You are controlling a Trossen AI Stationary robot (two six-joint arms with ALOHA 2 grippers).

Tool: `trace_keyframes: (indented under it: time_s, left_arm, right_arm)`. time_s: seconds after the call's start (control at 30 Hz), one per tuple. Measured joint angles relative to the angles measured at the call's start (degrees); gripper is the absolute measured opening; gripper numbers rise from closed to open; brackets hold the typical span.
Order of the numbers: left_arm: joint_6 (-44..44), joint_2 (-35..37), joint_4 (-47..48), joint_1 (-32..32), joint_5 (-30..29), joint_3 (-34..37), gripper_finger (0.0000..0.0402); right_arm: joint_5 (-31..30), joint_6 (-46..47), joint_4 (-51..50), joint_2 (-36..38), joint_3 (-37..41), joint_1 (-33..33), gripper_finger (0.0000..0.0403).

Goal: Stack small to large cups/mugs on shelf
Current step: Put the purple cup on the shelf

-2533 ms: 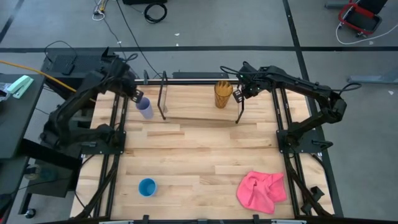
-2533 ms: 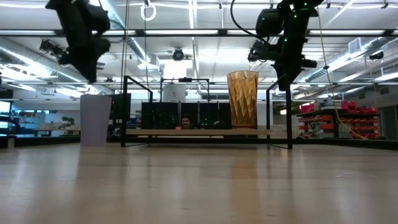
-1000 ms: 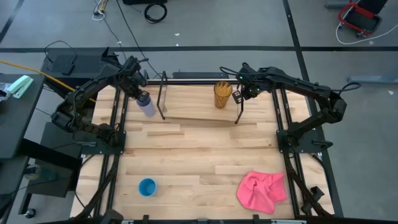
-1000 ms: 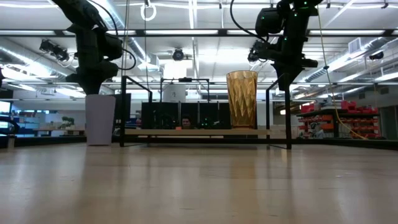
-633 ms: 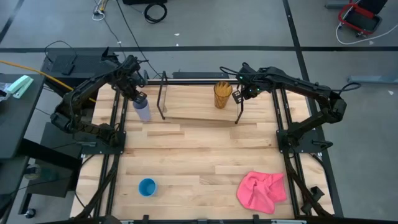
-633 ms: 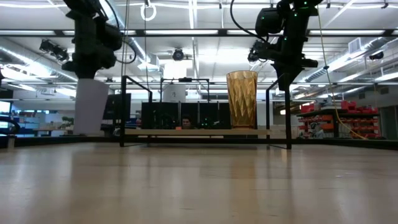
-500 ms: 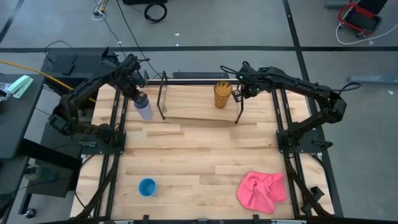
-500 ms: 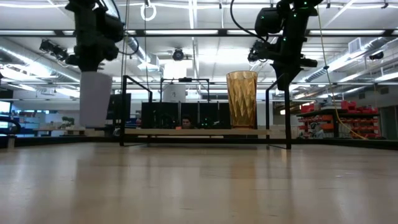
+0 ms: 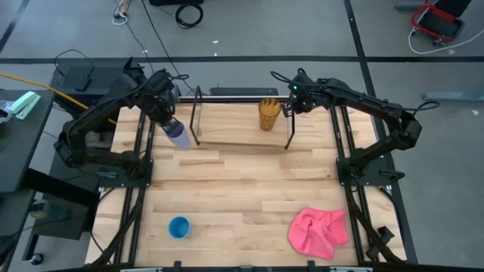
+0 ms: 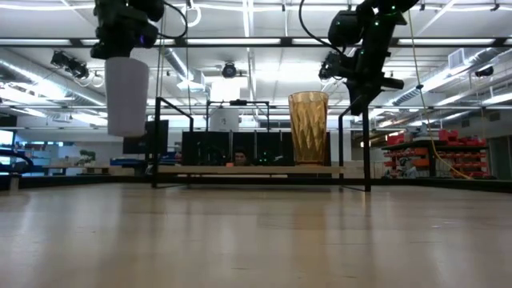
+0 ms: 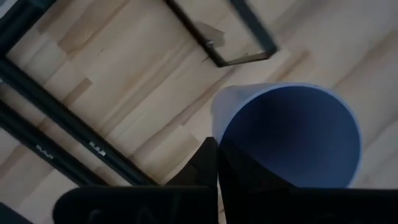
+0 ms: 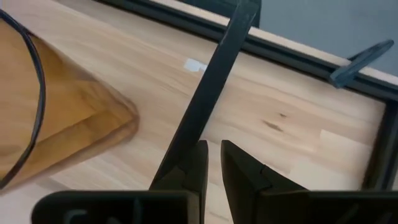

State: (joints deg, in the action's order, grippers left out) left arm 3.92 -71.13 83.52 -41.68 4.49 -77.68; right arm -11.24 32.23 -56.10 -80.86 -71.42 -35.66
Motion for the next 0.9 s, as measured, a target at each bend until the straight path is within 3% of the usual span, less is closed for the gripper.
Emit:
trace_keyframes:
  time_s: [0.47, 0.9]
  left_arm:
    - [1.4, 0.0, -0.1, 5.6, 0.3, -0.1, 0.0005]
    - [1.4, 0.0, -0.1, 10.0, 1.9, -0.1, 0.0006]
  right_arm:
    - [2.6, -1.3, 4.5, -0.3, 0.0, 0.0, 0.0028]
    - [4.2, -2.6, 8.1, -5.4, -0.3, -1.3, 0.0024]
